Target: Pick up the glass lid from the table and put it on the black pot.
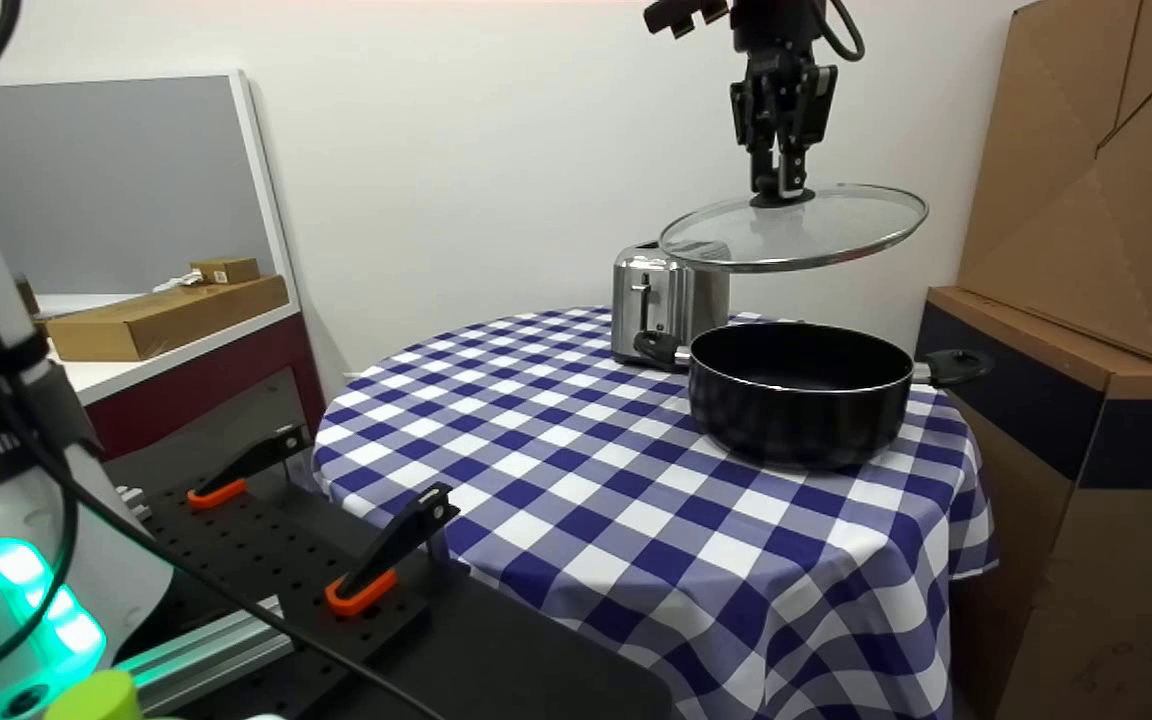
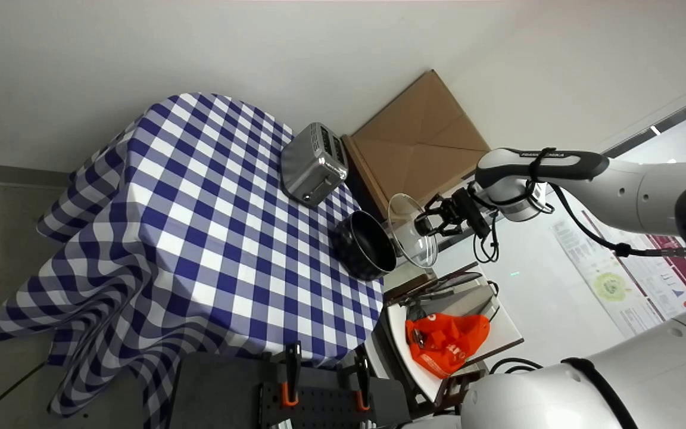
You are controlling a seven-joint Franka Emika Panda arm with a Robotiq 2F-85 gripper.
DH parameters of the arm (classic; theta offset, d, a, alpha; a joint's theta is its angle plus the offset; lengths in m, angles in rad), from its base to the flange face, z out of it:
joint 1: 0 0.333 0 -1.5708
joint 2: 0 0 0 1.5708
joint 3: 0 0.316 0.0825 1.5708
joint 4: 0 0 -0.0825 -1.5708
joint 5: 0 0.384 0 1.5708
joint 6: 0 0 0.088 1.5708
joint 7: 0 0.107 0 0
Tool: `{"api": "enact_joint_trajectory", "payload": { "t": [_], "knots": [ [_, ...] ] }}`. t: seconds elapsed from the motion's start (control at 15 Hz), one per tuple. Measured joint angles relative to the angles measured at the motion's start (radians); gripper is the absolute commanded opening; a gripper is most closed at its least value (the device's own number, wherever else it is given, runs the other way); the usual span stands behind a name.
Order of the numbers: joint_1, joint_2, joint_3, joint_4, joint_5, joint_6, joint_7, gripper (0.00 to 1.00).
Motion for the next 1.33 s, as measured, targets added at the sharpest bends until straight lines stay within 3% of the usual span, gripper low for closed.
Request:
{"api": "enact_joint_trajectory", "payload": {
  "t": [0.8, 1.33],
  "knots": [
    [-0.004, 0.331, 0.015, 0.308, 0.066, -0.084, 0.0, 0.25],
    [-0.002, 0.458, 0.016, 0.396, 0.066, -0.09, 0.002, 0.25]
  ]
}}
